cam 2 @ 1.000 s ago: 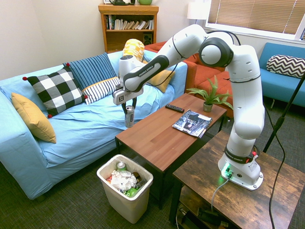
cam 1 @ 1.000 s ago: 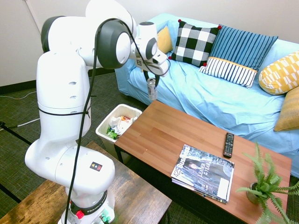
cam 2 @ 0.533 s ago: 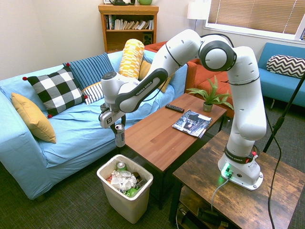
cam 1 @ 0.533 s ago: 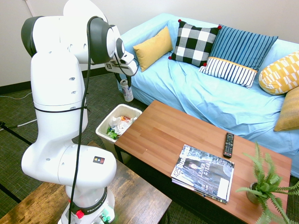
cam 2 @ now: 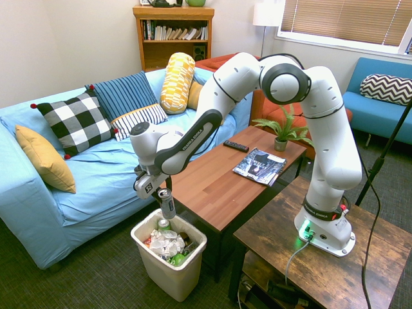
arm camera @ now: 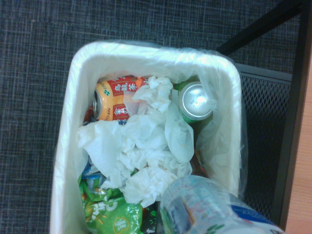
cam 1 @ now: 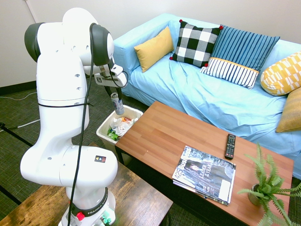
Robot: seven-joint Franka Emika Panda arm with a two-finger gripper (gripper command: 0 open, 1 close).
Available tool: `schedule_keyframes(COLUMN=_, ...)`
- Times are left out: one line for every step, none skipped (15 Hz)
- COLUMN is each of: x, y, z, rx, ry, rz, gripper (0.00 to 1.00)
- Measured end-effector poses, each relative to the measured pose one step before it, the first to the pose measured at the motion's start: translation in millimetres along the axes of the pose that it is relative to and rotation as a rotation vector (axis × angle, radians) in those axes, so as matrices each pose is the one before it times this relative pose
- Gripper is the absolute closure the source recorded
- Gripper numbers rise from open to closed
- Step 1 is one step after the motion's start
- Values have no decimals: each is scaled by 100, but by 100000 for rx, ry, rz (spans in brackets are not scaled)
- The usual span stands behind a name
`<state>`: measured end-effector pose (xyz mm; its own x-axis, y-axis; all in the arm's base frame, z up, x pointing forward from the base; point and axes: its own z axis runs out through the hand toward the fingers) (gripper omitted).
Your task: Throw the can in the trash bin
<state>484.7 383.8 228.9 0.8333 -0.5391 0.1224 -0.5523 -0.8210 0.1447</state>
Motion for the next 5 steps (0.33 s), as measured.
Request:
schedule_keyframes(x=-110, y=32, z=267, rx=-923, ry=496, rz=-130, gripper=0)
schedule_keyframes(x=-2, y=92, z=170, rx=-1074, ry=484, rz=15, gripper=0)
schedule_keyframes(x=40, y=92, z=94, rx=-823, ry=362, rz=120, gripper=0)
schedule_keyframes(x=82, y=22, z=-17, rx=-337, ry=359, rz=243, gripper=0)
schedule_keyframes(x=186, y=-35, z=-185, rx=47, ry=1010, rz=309, gripper=0)
